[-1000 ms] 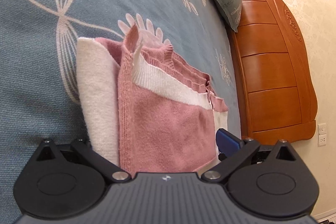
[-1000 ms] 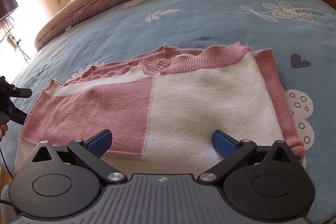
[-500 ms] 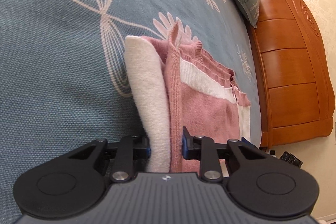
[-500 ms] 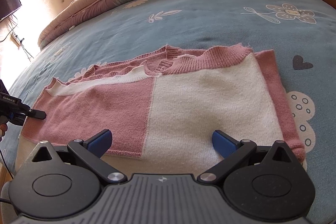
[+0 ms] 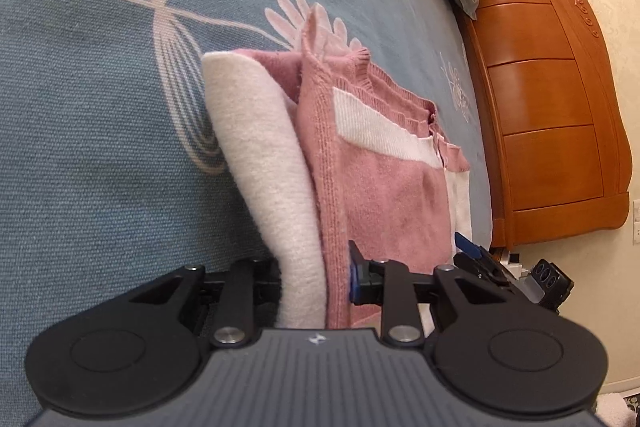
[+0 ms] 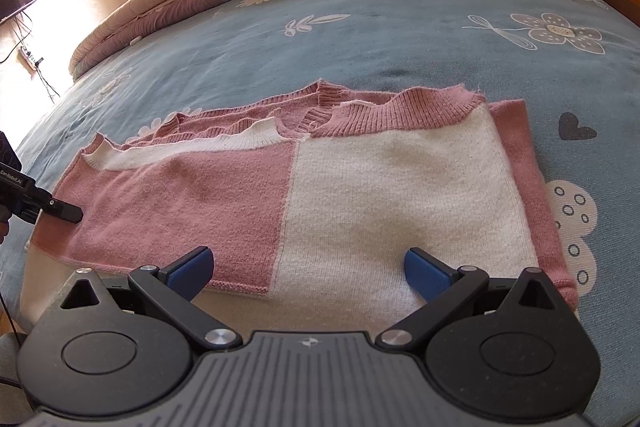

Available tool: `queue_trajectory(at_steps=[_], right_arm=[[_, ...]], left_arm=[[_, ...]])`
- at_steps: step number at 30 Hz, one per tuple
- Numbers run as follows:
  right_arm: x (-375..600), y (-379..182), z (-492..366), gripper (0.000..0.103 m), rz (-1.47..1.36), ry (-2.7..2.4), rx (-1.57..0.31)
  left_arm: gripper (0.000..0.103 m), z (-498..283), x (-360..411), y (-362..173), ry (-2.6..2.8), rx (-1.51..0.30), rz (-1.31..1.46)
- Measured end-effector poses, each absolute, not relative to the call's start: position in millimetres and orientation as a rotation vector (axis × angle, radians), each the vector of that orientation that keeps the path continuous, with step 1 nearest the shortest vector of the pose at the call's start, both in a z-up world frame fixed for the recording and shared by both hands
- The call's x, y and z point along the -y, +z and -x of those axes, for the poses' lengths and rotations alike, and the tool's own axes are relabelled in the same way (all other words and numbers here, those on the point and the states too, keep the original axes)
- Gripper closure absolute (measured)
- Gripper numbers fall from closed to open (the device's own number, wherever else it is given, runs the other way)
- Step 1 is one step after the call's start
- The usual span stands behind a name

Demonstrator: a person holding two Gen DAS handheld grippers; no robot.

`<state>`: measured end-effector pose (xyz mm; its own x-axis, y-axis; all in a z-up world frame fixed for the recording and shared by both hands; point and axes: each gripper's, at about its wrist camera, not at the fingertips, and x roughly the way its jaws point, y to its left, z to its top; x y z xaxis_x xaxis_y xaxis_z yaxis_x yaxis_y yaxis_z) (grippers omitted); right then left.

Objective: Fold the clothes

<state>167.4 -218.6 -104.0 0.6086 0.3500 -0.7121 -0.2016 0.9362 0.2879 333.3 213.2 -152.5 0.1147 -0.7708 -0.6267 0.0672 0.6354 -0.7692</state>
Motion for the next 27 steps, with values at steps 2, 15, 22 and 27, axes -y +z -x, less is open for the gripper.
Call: queue_trajectory(at_steps=[2, 15, 22, 27], right_arm=[[218.8, -104.6, -167.5, 0.0, -0.194, 0.315, -0.853], [205.0, -100.5, -164.5, 0.0, -0.099, 0.298, -0.853], [202.1, -82.7, -165.4, 0.0, -0.231, 0.381, -0.823], [184.0, -74.4, -171.0, 0.0, -0.259, 0.475, -0.792]], left_arm=[[0.077, -331.2, -211.8, -152.8, -0.676, -1.306, 0.669], [0.08, -325.3, -191.1, -133.2, -0.582, -1.257, 0.504], [0.084, -325.6, -182.6, -124.9, -0.546, -1.259, 0.455], [0.085, -323.4, -180.3, -120.1, -0.516, -1.256, 0.435]])
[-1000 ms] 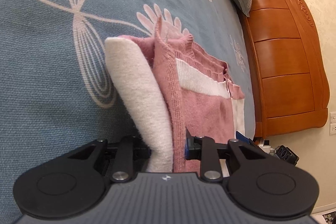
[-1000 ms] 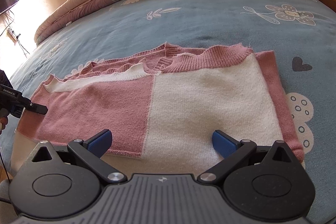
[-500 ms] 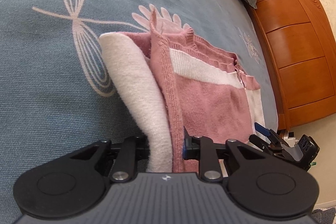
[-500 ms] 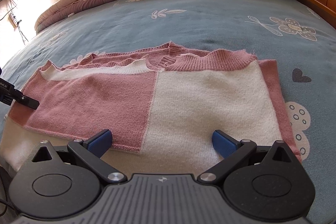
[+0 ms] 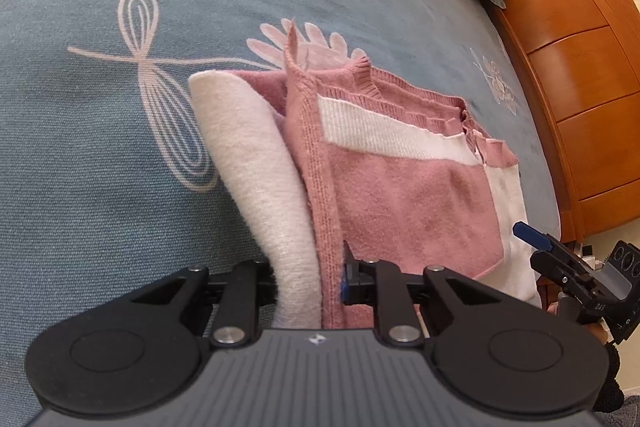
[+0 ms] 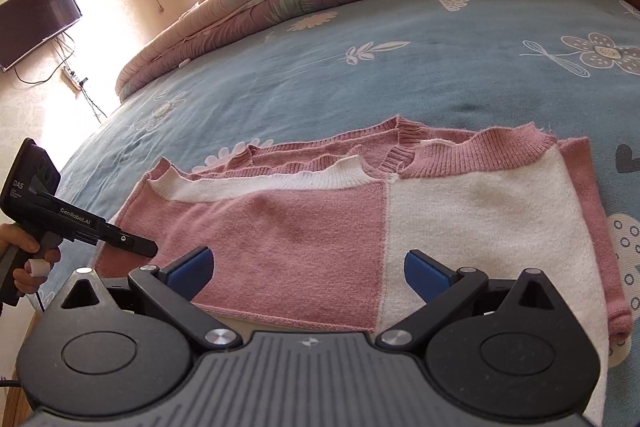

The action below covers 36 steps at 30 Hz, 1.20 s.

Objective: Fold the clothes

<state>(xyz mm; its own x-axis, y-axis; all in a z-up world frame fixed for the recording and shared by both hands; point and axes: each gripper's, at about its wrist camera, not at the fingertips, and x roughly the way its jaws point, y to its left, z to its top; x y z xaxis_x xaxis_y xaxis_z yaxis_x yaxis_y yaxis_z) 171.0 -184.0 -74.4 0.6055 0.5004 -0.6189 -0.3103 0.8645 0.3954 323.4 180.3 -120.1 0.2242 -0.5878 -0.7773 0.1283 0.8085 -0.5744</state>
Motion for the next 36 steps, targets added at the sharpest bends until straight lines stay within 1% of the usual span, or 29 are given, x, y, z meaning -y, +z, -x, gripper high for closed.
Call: queue_trajectory(at_steps=[7, 13, 20, 25, 36], right_arm=[[143.5, -72.7, -188.4, 0.0, -0.28, 0.617, -0.775], [114.4, -87.8, -210.4, 0.0, -0.302, 0.631, -0.818], [94.3, -100.0, -228.6, 0.0, -0.257, 0.601, -0.801], [107.1, -84.0, -221.0, 0.0, -0.258, 0.575, -0.775], [188.6, -65.1, -160.2, 0.0, -0.232, 0.454, -0.682]], left_arm=[[0.085, -320.2, -180.4, -114.2, -0.5, -1.248, 0.43], [0.085, -319.1, -181.1, -112.9, -0.499, -1.247, 0.437], [0.085, -319.0, -180.3, -112.5, -0.505, -1.246, 0.441], [0.085, -317.8, -178.4, -107.6, -0.531, -1.233, 0.449], [0.085, -307.5, -160.4, -69.8, -0.629, -1.154, 0.464]])
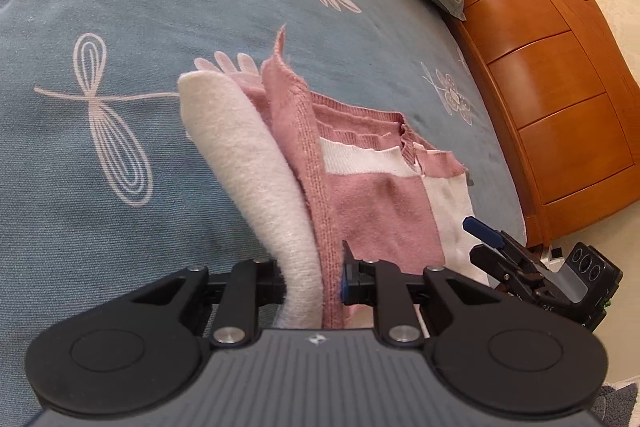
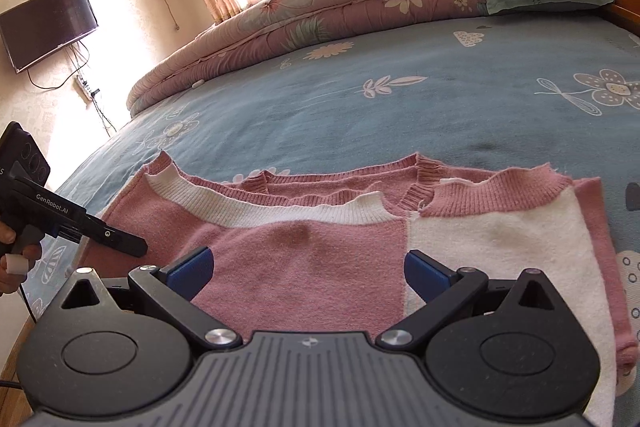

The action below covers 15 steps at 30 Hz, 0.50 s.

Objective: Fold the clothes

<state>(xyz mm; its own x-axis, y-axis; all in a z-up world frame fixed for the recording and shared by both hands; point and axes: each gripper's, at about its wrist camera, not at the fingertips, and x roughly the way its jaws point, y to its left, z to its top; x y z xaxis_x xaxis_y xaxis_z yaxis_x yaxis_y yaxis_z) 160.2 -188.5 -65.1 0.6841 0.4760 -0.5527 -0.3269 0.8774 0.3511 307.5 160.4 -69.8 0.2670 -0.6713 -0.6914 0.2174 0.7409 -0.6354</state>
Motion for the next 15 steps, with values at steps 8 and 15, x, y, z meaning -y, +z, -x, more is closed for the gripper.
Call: queue_trajectory(at_steps=[8, 15], right_arm=[[229.6, -60.6, -137.6, 0.0, -0.273, 0.407, -0.617], [254.9, -57.1, -123.3, 0.0, -0.309, 0.388, -0.565]], left_arm=[[0.085, -295.2, -133.6, -40.3, -0.695, -1.106, 0.5], [0.085, -291.8, -89.1, -23.3, -0.741, -1.108, 0.505]])
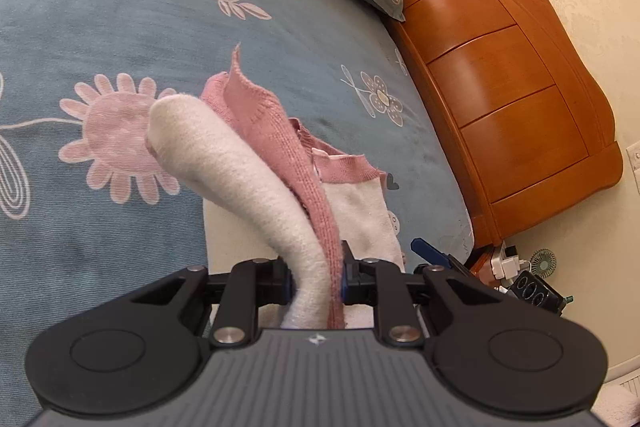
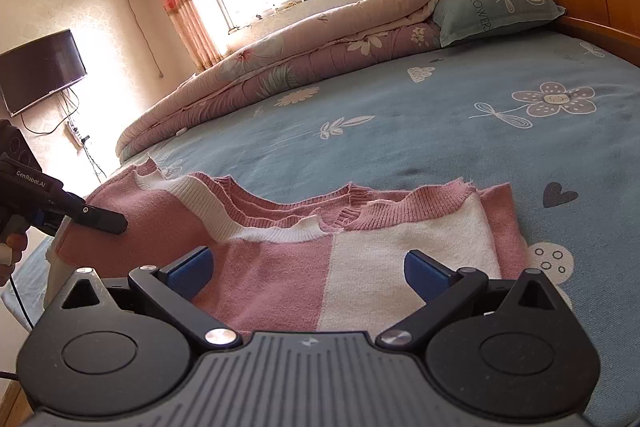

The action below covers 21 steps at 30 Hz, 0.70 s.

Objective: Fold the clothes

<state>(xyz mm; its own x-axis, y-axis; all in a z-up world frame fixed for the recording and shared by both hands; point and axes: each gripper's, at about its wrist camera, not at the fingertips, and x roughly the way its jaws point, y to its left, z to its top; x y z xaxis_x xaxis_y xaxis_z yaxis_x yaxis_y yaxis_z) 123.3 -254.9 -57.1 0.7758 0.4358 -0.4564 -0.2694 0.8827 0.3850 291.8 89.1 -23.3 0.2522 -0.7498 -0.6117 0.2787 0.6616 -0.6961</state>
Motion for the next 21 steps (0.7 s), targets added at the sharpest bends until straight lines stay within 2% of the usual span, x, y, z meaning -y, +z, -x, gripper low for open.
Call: queue_trajectory(at_steps=[21], right_arm=[[345.6, -50.7, -70.4, 0.0, -0.358, 0.208, -0.454]], left_arm=[[0.084, -320.2, 61.4, -14.8, -0.849, -1.16, 0.409]])
